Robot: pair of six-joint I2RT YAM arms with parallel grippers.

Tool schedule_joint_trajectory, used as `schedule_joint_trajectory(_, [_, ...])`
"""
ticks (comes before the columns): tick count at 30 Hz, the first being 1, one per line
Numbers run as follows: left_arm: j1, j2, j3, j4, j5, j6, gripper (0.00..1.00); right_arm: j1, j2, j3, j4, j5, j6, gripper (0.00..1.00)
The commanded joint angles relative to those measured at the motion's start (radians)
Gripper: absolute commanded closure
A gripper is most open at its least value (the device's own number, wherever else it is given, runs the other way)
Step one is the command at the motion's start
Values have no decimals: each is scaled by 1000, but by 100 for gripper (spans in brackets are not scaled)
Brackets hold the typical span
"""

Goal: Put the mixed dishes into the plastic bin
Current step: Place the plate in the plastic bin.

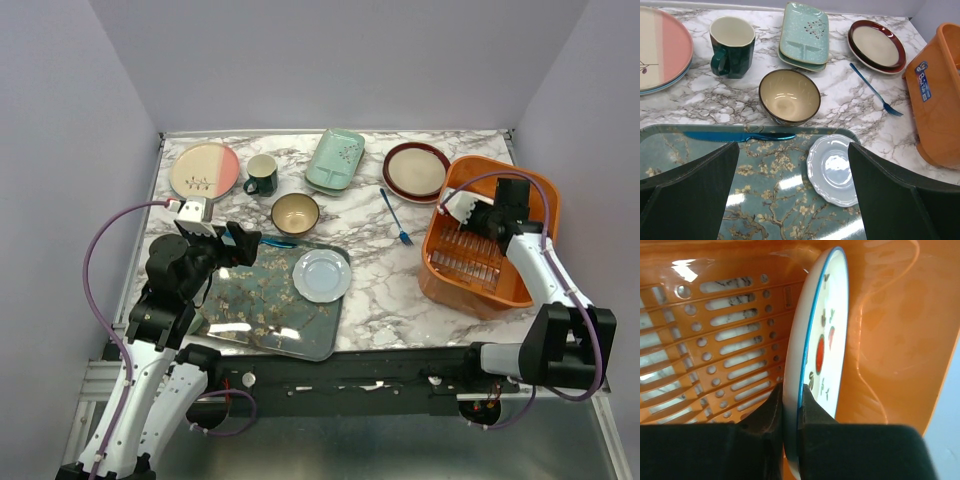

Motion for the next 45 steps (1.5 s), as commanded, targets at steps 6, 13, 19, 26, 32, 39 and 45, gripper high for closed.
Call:
schedule_joint_trajectory(6, [8, -1, -7, 18, 33, 14, 1, -5, 22, -43, 150, 17, -61, 68])
schedule_joint_trajectory(13, [8, -2, -7, 20, 36, 14, 1, -5, 24, -72, 151, 17, -51, 45])
schedule_joint_trajectory(19, [10, -6, -7, 20, 39, 14, 1, -5, 16, -104, 151, 12, -42, 38])
schedule_joint_trajectory(26, [10, -11, -7, 20, 39, 14, 1, -5, 22, -136, 151, 8, -24, 25])
schedule_joint_trajectory(32, [10, -11, -9, 20, 44, 15, 1, -5, 27, -145, 150, 3, 4, 21])
schedule_joint_trajectory(39, [10, -11, -9, 20, 47, 12, 1, -5, 19, -136, 125, 5, 28, 5])
schedule_joint_trajectory(45, [10, -8, -9, 23, 52, 12, 1, -5, -9, -96, 73, -14, 74, 1])
